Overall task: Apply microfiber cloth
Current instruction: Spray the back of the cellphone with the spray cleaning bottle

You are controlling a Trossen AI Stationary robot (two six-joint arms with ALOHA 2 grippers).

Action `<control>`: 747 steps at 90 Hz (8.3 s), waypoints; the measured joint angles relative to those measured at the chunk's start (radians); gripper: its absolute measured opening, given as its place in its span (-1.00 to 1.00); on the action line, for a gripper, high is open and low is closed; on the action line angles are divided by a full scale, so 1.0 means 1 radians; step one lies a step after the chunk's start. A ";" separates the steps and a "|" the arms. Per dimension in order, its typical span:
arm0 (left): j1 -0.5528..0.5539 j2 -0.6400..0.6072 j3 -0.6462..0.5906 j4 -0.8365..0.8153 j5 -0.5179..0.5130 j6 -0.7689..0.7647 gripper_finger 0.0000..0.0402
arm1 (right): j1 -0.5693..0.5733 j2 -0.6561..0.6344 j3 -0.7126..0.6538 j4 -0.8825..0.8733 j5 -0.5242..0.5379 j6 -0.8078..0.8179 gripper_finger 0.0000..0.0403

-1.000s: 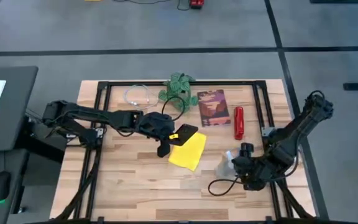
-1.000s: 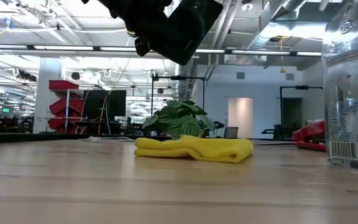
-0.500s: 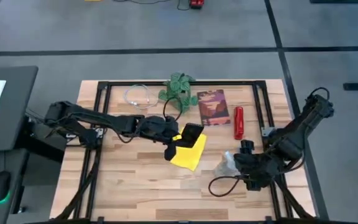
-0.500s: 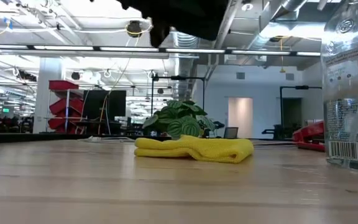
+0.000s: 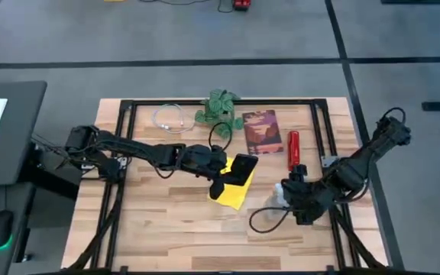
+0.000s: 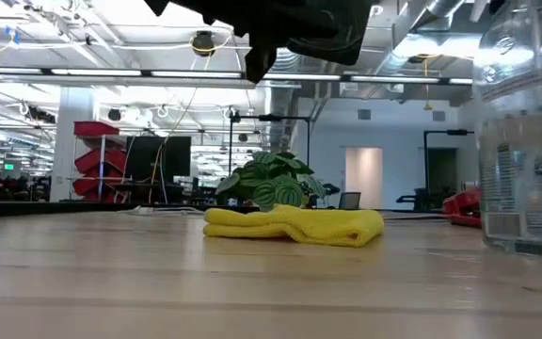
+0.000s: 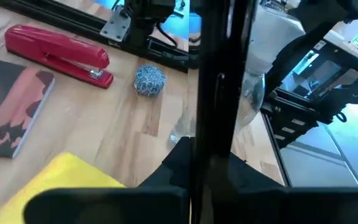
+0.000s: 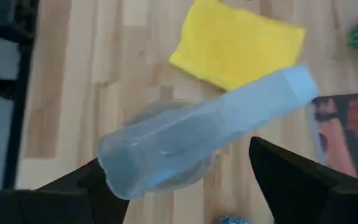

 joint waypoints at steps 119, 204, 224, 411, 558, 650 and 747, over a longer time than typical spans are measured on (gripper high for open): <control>-0.008 0.047 0.002 0.054 0.041 0.047 -0.98 | -0.030 -0.006 -0.122 0.398 0.000 -0.139 0.61; -0.008 0.047 0.002 0.044 0.057 0.046 -0.98 | 0.058 -0.003 -0.004 0.270 -0.188 0.037 0.61; -0.011 0.047 0.002 0.033 0.059 0.038 -0.98 | -0.001 -0.004 0.006 0.198 -0.289 -0.047 0.61; -0.009 0.047 0.002 0.000 0.071 0.054 -0.98 | 0.105 0.044 -0.066 0.250 -0.125 0.073 0.90; -0.046 0.047 0.002 0.054 0.066 0.064 -0.98 | 0.114 0.165 -0.065 0.582 0.152 0.074 0.83; -0.047 0.047 0.002 0.046 0.054 0.054 -0.98 | 0.025 0.164 -0.065 0.620 -0.083 -0.126 0.27; -0.003 0.047 -0.133 -0.185 -0.073 0.096 -0.98 | 0.117 0.089 -0.062 0.218 0.128 0.062 0.32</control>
